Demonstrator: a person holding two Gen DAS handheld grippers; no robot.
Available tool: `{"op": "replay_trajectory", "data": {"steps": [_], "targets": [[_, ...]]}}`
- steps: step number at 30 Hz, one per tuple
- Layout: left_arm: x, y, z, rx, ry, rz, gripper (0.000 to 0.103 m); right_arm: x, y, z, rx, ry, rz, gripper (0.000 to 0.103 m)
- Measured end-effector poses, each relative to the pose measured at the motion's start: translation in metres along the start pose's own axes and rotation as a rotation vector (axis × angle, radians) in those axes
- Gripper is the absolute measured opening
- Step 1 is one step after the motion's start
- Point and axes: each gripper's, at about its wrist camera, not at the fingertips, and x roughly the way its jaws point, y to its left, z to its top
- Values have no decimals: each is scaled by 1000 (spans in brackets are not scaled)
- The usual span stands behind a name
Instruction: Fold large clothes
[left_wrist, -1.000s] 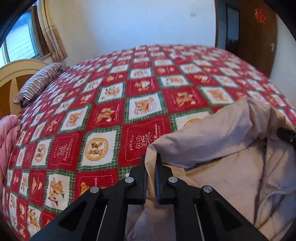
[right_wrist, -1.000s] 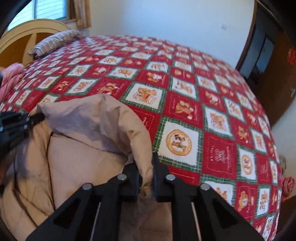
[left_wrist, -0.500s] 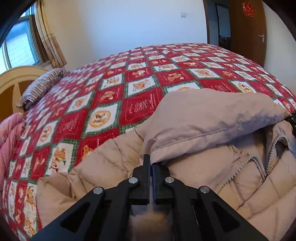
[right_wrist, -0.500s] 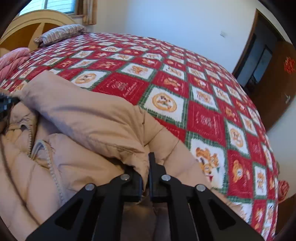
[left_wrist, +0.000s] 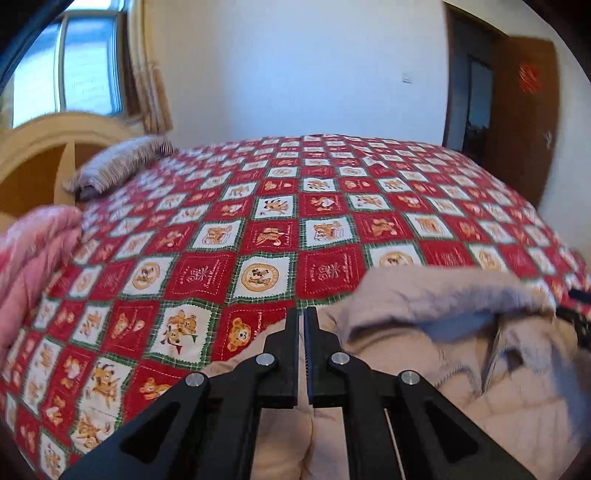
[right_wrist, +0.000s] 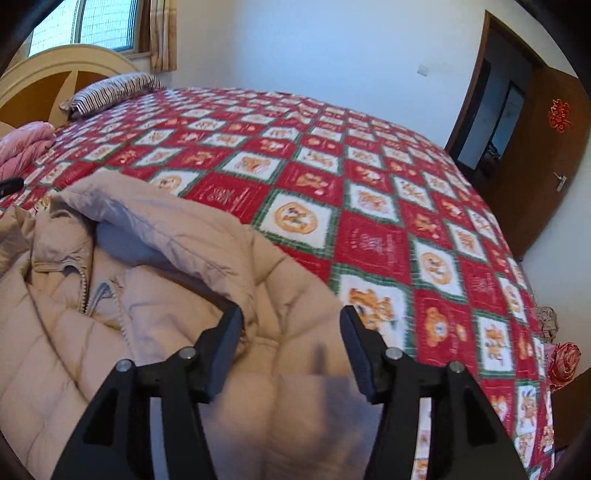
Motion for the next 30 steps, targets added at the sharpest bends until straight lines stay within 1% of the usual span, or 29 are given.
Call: {"op": "replay_trajectory", "data": {"steps": [1, 2, 3, 4, 5, 6, 7, 9, 11, 13, 14, 15, 17, 18, 20, 22, 24, 26, 30], "targets": [[5, 4, 5, -26, 17, -18, 7, -4, -2, 1, 9, -9, -3, 58], [10, 7, 8, -48, 26, -26, 13, -10, -5, 3, 28, -28, -6, 58], [16, 8, 12, -68, 37, -35, 37, -12, -7, 6, 43, -38, -3, 58], [21, 9, 15, -87, 42, -40, 70, -15, -9, 9, 66, -50, 5, 58], [23, 8, 17, -95, 41, -46, 82, -18, -10, 13, 92, -60, 19, 59], [26, 7, 21, -107, 34, -53, 87, -19, -10, 19, 118, -68, 34, 60], [29, 5, 24, -121, 30, -42, 87, -18, -8, 24, 140, -72, 45, 61], [40, -2, 36, -132, 48, -10, 87, -14, -6, 33, 179, -73, 63, 61], [51, -10, 46, -120, 55, 95, 87, -5, -1, 45, 226, -70, 76, 61], [63, -21, 53, -85, 57, 187, 87, 5, 5, 56, 267, -72, 85, 61], [71, -28, 54, -65, 70, 214, 87, 10, 8, 61, 290, -71, 94, 61], [76, -34, 53, -47, 80, 224, 87, 14, 11, 65, 306, -67, 103, 61], [88, -44, 46, -10, 120, 214, 87, 27, 22, 75, 336, -46, 122, 61], [97, -51, 37, 20, 161, 205, 87, 30, 26, 76, 335, -41, 130, 61], [107, -58, 20, 65, 204, 220, 87, 41, 42, 80, 297, -8, 148, 61], [115, -59, -3, 95, 234, 212, 87, 48, 52, 76, 253, 21, 153, 61], [115, -55, -14, 59, 215, 180, 88, 56, 64, 66, 190, 53, 115, 61], [113, -48, -18, 9, 200, 159, 92, 64, 68, 52, 163, 74, 105, 61], [117, -46, -24, -22, 191, 142, 98, 73, 62, 38, 175, 79, 100, 61]]}}
